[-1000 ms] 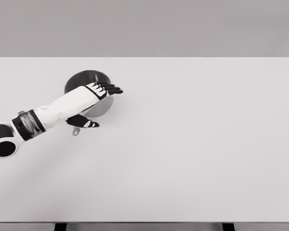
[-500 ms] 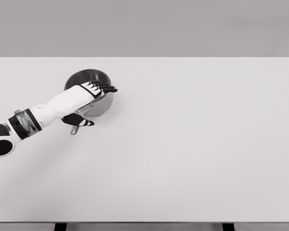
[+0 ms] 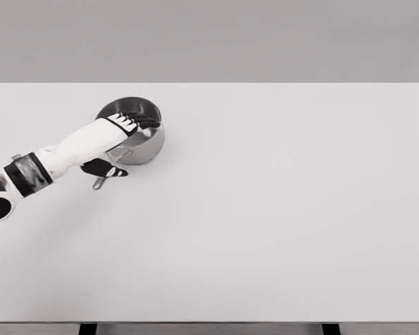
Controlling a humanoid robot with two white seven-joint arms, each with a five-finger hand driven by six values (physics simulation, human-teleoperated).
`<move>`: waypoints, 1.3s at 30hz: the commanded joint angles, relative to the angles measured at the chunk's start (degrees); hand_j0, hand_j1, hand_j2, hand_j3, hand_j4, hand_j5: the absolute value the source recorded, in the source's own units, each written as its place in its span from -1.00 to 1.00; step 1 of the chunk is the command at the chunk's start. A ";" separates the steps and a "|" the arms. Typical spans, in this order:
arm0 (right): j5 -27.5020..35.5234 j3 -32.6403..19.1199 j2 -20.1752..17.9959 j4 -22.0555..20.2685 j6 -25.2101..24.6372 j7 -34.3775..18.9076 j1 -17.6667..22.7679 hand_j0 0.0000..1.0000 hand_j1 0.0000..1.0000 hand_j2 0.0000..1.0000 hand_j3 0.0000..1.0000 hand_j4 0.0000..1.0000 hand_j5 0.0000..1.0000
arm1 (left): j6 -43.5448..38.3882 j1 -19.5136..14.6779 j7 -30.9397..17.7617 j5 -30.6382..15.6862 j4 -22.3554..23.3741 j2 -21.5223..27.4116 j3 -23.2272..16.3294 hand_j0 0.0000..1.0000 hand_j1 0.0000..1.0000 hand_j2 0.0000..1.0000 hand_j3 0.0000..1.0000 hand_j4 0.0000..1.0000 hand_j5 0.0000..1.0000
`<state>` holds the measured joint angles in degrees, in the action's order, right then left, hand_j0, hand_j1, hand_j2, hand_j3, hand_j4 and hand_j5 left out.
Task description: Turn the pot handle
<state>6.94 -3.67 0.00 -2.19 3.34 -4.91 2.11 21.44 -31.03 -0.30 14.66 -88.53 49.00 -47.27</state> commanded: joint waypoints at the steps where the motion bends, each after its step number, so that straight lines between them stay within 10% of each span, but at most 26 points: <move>1: 0.01 -0.02 0.00 0.00 0.00 -0.01 -0.09 1.00 1.00 1.00 1.00 1.00 1.00 | 0.00 0.00 0.04 -0.24 0.38 0.65 0.16 1.00 1.00 1.00 1.00 1.00 1.00; 39: 0.01 -0.02 0.00 0.00 0.00 -0.01 0.00 1.00 1.00 1.00 1.00 1.00 1.00 | 0.00 -1.93 0.04 0.64 9.25 2.50 2.19 1.00 1.00 1.00 1.00 1.00 1.00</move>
<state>6.94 -3.67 0.00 -2.19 3.34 -4.91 2.11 21.45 -33.05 -0.29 15.37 -80.26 51.46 -45.17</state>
